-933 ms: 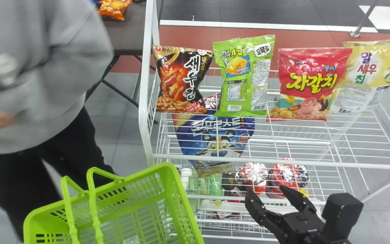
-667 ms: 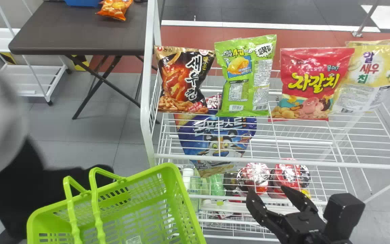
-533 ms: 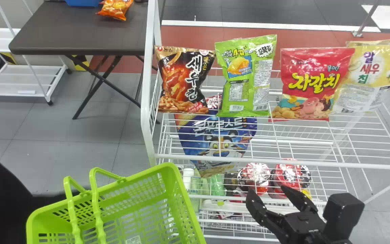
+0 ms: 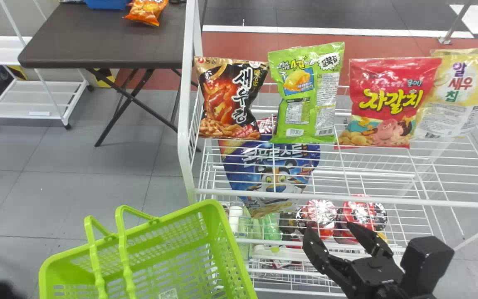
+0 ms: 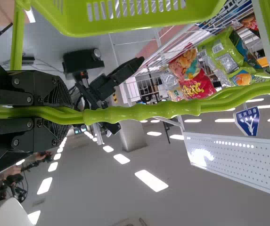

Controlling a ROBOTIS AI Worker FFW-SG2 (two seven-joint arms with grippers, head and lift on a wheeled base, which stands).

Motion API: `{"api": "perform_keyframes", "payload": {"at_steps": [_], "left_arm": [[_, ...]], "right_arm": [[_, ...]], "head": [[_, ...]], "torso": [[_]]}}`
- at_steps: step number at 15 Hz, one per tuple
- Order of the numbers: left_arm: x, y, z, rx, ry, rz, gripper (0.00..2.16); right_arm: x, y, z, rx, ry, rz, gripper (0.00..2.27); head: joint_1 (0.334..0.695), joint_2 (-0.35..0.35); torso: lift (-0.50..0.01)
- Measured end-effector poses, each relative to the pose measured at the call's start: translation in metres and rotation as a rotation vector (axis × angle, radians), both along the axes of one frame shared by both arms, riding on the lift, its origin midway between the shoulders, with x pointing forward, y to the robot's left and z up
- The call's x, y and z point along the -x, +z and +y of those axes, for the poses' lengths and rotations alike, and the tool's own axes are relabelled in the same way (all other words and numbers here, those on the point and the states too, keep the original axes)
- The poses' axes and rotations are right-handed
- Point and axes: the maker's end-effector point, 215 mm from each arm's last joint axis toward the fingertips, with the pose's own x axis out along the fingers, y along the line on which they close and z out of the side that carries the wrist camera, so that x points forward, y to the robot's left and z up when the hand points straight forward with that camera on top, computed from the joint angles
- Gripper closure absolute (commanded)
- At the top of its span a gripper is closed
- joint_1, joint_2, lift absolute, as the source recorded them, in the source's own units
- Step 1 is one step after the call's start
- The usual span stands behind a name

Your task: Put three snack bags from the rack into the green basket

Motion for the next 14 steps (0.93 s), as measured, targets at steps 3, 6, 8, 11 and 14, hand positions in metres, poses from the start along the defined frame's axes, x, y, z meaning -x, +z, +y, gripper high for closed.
{"api": "perform_keyframes", "payload": {"at_steps": [3, 6, 8, 11, 14], "left_arm": [[0.000, 0.000, 0.000, -0.002, -0.001, 0.001, 2.15], [0.000, 0.002, -0.001, 0.001, -0.003, -0.001, 2.15], [-0.001, 0.003, -0.004, 0.008, -0.008, -0.005, 2.15], [-0.002, 0.005, -0.006, 0.012, -0.013, -0.008, 2.15], [-0.005, 0.008, -0.010, 0.025, -0.022, -0.006, 2.15]], "right_arm": [[-0.014, 0.019, 0.023, -0.022, 0.029, -0.044, 0.09], [-0.044, 0.036, 0.049, -0.029, 0.060, -0.057, 0.09], [-0.067, 0.049, 0.053, -0.014, 0.038, -0.080, 0.09], [-0.107, 0.070, 0.072, -0.005, 0.041, -0.136, 0.09], [-0.147, 0.084, 0.086, 0.007, 0.028, -0.193, 0.08]], "head": [[0.695, 0.073], [0.695, 0.128], [0.695, 0.128], [0.695, 0.142], [0.695, 0.152]], "torso": [[0.000], [0.000], [0.000], [0.000], [0.000]]}}
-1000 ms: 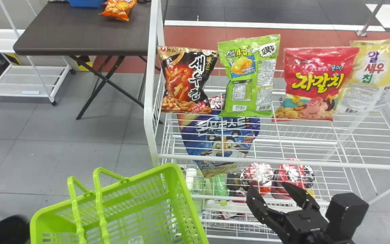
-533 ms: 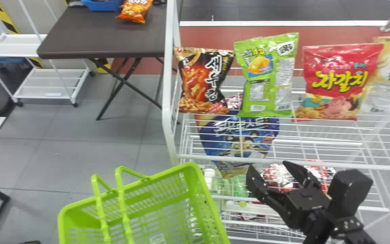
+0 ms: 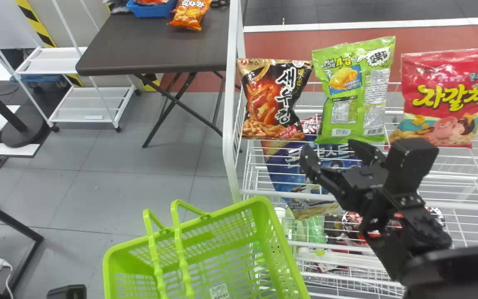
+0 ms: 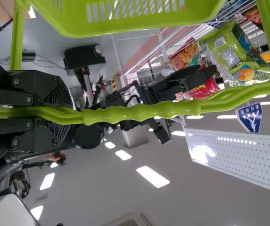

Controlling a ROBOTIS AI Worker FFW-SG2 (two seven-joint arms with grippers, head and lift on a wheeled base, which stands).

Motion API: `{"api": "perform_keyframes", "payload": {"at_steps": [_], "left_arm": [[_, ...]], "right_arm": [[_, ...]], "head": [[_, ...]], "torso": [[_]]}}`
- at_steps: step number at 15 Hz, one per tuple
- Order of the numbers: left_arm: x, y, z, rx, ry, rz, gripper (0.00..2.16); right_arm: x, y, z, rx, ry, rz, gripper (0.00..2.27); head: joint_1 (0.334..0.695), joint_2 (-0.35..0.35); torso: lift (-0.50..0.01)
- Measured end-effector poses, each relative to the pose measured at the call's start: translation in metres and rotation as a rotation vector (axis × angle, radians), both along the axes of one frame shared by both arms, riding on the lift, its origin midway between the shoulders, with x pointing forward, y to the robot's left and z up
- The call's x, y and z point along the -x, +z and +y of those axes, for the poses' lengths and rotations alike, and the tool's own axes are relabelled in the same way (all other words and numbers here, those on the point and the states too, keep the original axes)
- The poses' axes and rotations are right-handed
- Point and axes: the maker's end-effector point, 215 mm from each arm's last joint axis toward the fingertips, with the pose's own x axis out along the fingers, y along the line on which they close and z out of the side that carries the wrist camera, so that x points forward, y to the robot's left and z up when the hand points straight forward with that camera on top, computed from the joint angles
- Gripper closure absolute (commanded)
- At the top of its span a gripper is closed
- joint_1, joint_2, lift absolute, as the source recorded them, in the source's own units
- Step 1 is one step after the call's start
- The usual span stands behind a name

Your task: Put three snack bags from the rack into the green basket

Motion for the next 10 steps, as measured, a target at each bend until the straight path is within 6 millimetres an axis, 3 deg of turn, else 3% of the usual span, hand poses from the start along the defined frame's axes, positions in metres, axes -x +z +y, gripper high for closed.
{"api": "perform_keyframes", "payload": {"at_steps": [3, 7, 9, 10], "left_arm": [[0.000, 0.003, -0.002, 0.009, -0.007, 0.013, 2.15], [0.005, 0.005, -0.002, 0.012, -0.010, 0.038, 2.15], [0.007, 0.005, -0.003, 0.011, -0.011, 0.043, 2.15], [0.008, 0.005, -0.002, 0.010, -0.011, 0.045, 2.15]], "right_arm": [[-0.041, -0.001, 0.022, 0.001, 0.013, -0.022, 0.08], [-0.100, 0.016, 0.053, -0.064, 0.049, -0.100, 0.10], [-0.116, 0.013, 0.066, -0.109, 0.107, -0.086, 0.50], [-0.120, 0.009, 0.070, -0.119, 0.136, -0.073, 0.91]], "head": [[0.695, 0.168], [0.695, 0.201], [0.695, 0.220], [0.695, 0.224]], "torso": [[0.000], [0.000], [0.000], [0.000]]}}
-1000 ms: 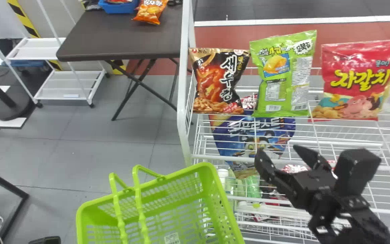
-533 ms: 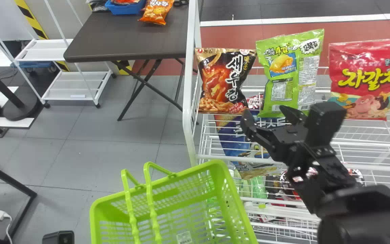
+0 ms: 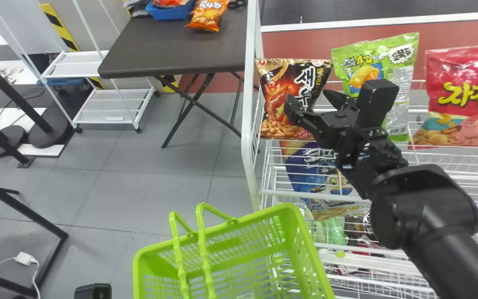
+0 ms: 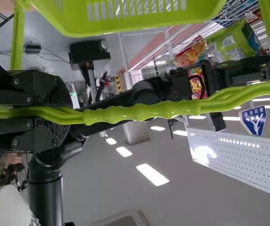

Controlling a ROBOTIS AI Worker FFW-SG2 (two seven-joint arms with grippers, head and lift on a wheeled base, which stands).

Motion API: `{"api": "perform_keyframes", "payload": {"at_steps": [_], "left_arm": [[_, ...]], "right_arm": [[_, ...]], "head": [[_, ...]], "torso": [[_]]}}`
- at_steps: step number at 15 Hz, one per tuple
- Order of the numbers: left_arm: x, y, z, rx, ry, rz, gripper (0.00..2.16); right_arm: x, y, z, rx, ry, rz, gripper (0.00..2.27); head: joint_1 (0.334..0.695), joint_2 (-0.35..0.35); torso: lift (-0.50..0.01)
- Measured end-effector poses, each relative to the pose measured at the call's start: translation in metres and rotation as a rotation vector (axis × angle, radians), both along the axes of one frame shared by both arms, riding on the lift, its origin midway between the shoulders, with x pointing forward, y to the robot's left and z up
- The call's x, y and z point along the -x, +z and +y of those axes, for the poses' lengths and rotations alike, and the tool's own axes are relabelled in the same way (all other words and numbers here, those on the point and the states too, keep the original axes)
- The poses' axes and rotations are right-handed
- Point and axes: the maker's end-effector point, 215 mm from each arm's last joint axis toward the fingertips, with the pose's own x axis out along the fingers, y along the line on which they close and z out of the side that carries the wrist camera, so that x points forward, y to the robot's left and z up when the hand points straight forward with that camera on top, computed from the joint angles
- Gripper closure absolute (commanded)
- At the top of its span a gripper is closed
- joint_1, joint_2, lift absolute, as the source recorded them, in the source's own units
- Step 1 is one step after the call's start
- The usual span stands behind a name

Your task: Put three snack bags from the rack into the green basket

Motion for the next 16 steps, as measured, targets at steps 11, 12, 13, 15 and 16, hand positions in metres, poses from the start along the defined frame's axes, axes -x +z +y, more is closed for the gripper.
{"api": "perform_keyframes", "payload": {"at_steps": [11, 12, 13, 15, 16], "left_arm": [[0.000, -0.002, 0.006, -0.007, 0.013, 0.005, 2.15], [0.000, -0.002, 0.007, -0.009, 0.016, 0.006, 2.15], [-0.001, -0.002, 0.009, -0.010, 0.020, 0.006, 2.15], [-0.002, -0.002, 0.016, -0.016, 0.035, 0.002, 2.15], [-0.004, -0.001, 0.019, -0.020, 0.043, -0.002, 2.15]], "right_arm": [[0.038, -0.009, 0.033, 0.040, 0.104, -0.015, 2.25], [0.051, -0.006, 0.037, 0.063, 0.101, -0.024, 2.25], [0.063, -0.004, 0.037, 0.086, 0.089, -0.025, 2.25], [0.091, 0.005, 0.029, 0.144, 0.045, -0.033, 2.25], [0.104, 0.012, 0.021, 0.156, 0.022, -0.037, 2.25]], "head": [[0.695, 0.288], [0.695, 0.301], [0.695, 0.309], [0.695, 0.327], [0.695, 0.328]], "torso": [[0.000], [0.000], [0.000], [0.000], [0.000]]}}
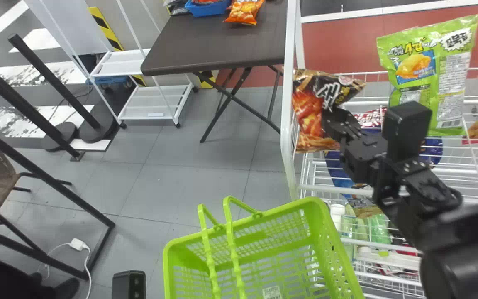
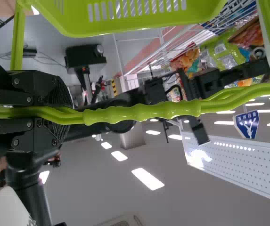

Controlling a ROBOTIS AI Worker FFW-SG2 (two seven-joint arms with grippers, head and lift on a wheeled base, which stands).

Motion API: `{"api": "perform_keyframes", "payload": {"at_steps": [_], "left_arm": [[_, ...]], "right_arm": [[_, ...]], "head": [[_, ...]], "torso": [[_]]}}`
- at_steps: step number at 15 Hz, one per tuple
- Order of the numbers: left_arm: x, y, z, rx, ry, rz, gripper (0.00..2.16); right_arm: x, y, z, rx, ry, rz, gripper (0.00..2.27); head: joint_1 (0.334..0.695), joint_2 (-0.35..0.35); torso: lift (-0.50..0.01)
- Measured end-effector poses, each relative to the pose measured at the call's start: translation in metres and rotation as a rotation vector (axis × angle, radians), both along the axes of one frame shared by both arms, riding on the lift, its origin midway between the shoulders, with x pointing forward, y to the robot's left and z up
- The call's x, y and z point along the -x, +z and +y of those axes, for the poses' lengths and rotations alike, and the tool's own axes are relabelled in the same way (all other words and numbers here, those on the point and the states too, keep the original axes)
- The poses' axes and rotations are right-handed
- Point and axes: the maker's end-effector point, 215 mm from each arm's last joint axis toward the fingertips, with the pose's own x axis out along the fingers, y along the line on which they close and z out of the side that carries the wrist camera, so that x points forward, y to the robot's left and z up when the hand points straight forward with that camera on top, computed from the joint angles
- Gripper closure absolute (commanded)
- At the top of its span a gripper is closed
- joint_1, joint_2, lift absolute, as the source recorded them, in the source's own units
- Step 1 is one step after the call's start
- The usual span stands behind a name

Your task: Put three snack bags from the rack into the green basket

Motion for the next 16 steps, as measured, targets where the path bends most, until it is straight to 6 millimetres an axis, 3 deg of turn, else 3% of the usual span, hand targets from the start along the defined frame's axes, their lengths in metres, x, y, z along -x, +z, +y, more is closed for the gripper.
{"api": "perform_keyframes", "payload": {"at_steps": [4, 7, 10, 12, 14, 15, 16], "left_arm": [[-0.011, 0.004, 0.008, -0.006, 0.017, -0.015, 2.15], [-0.020, 0.006, 0.009, -0.002, 0.020, -0.008, 2.15], [-0.021, 0.004, 0.010, 0.001, 0.024, 0.004, 2.15], [-0.021, 0.001, 0.011, 0.004, 0.026, 0.013, 2.15], [-0.020, 0.000, 0.010, 0.006, 0.026, 0.016, 2.15], [-0.020, 0.000, 0.010, 0.007, 0.025, 0.016, 2.15], [-0.020, 0.000, 0.009, 0.008, 0.024, 0.016, 2.15]], "right_arm": [[0.058, 0.037, -0.055, -0.045, -0.101, -0.009, 2.25], [0.109, 0.034, -0.078, -0.058, -0.109, 0.057, 2.25], [0.153, 0.028, -0.063, -0.081, -0.027, 0.154, 2.25], [0.181, 0.033, -0.040, -0.097, 0.063, 0.203, 2.25], [0.204, 0.029, -0.012, -0.101, 0.148, 0.268, 2.22], [0.214, 0.023, 0.002, -0.095, 0.186, 0.302, 2.07], [0.225, 0.010, 0.019, -0.079, 0.231, 0.352, 1.66]], "head": [[0.695, 0.280], [0.695, 0.252], [0.695, 0.298], [0.695, 0.350], [0.695, 0.350], [0.695, 0.350], [0.695, 0.350]], "torso": [[0.000], [0.000], [0.000], [0.000], [0.000], [0.000], [0.000]]}}
